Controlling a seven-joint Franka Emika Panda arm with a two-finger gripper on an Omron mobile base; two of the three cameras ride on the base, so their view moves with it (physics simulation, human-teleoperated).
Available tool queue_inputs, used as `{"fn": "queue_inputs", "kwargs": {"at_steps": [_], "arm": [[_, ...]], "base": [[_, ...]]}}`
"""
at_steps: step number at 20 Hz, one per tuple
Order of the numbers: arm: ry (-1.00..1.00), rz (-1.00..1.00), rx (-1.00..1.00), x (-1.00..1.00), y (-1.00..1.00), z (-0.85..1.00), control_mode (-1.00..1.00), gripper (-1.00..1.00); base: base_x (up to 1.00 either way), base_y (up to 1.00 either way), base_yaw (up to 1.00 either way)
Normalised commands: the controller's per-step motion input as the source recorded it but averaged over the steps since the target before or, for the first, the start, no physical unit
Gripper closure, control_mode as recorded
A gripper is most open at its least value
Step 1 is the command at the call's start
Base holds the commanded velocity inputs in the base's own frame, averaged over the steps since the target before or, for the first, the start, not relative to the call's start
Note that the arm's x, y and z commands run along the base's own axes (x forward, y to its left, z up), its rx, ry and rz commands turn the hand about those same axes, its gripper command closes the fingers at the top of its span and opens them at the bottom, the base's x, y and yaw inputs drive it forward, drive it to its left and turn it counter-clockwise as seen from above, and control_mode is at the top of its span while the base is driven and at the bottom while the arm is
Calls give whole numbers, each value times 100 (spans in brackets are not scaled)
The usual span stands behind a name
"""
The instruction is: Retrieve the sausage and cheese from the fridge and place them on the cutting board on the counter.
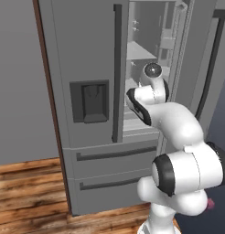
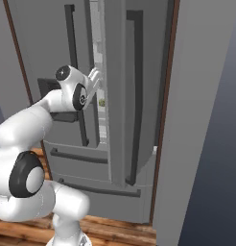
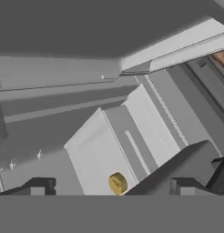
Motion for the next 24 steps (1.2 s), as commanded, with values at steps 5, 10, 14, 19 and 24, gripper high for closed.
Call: {"fn": "queue_inputs", "kwargs": {"at_steps": [5,10,14,19,24], "arm": [[-3,-7,4,-13,-100,10,-100,-100],[-1,-7,2,-9,-100,24,-100,-100],[0,-6,0,0,-82,26,-100,-100],[0,-3,0,0,-5,36,-100,-100],[0,1,0,-25,77,37,-100,-100]], "base": [[0,0,0],[0,0,0],[0,0,0],[0,0,0],[0,0,0]]}}
